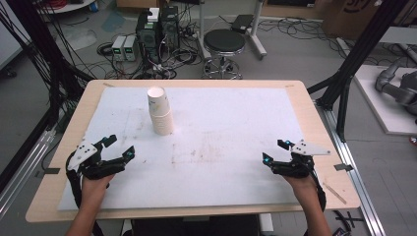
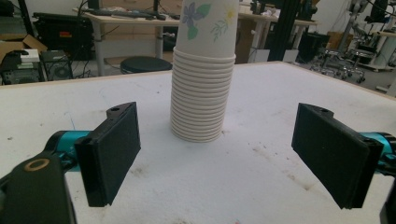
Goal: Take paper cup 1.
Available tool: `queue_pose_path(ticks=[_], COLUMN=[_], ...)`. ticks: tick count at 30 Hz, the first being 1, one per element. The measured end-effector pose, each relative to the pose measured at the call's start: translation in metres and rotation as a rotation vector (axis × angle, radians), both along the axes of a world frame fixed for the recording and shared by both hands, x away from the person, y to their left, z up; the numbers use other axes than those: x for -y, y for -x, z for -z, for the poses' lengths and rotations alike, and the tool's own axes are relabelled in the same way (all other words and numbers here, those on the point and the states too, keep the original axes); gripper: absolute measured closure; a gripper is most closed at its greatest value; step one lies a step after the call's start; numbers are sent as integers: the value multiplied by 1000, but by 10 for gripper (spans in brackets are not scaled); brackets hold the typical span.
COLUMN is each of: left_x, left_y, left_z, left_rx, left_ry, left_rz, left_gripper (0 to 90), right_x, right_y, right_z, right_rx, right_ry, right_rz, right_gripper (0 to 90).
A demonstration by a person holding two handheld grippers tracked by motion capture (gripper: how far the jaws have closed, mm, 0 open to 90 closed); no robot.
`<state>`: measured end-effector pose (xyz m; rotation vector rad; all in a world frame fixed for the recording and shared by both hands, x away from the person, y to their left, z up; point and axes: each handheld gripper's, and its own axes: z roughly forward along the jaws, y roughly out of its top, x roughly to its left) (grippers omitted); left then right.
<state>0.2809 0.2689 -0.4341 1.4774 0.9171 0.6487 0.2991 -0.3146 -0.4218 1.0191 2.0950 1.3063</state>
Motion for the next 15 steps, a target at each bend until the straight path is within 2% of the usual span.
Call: queue_pose_path(ticks=[5, 7, 8, 15], left_x=[1, 2, 4, 9], left_y=[1, 2, 1, 0], left_z=[-1, -2, -3, -5], left_rx=[3, 3, 4, 11], left_ry=[0, -9, -26, -3], left_rz=[-1, -1, 3, 40], left_gripper=[153, 153, 152, 152], right_x=[0, 1, 1, -6], right_y=[-1, -2, -2, -4], right_z=[2, 2, 2, 1], right_rx=[-1, -6, -6, -9], right_ry=[1, -2, -2, -3], right_rz=[-5, -5, -6, -27], right_gripper=[207, 207, 207, 207])
